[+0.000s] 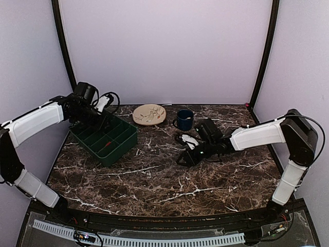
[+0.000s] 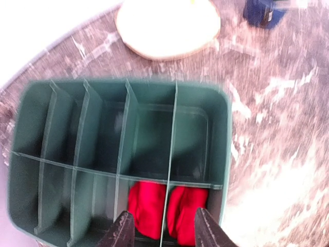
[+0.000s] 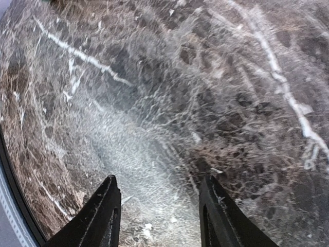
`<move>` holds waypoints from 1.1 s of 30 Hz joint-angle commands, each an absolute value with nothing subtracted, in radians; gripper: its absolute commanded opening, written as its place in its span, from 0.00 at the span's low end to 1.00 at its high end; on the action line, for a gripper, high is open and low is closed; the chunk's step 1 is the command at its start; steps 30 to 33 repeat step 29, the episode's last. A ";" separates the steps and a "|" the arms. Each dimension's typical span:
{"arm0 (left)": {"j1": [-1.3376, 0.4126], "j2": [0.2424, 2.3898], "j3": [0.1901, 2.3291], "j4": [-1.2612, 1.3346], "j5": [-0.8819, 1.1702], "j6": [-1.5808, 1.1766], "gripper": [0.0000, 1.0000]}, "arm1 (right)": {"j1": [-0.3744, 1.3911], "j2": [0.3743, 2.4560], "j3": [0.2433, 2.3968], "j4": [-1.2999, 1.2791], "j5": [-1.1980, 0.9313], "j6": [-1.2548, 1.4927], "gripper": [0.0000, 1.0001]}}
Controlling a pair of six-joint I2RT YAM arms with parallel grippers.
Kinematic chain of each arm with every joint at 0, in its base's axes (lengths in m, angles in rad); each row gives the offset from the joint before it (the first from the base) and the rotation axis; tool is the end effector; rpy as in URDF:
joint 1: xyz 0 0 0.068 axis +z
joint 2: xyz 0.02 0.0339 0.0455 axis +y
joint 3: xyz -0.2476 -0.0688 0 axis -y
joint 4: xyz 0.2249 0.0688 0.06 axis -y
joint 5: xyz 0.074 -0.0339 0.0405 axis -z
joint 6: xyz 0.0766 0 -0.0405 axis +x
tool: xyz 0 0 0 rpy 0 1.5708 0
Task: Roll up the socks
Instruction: Place the sock in the storage box, then reset both arms
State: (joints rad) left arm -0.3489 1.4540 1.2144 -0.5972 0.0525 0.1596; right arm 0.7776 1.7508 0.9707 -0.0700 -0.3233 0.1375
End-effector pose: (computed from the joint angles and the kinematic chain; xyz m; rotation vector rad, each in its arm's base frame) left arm 0.3037 -0.1148 0.2526 0.6301 2.3278 -0.1506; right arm 0.2417 0.2721 0.1314 -0.9399 2.3435 0.7882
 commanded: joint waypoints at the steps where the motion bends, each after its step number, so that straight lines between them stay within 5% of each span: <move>1: -0.365 1.344 1.186 -0.406 0.019 0.098 0.42 | 0.754 1.665 0.986 -0.039 -0.190 0.172 0.49; 7: -0.365 1.278 1.013 0.013 -0.077 -0.007 0.44 | 0.656 1.523 0.935 -0.003 0.062 0.257 0.57; 18: -0.316 1.282 0.861 0.369 -0.223 -0.006 0.53 | 0.588 1.378 0.873 0.017 0.611 0.340 0.78; 33: -0.258 1.287 0.773 0.427 -0.190 -0.016 0.53 | 0.586 1.331 0.863 0.015 0.751 0.330 0.81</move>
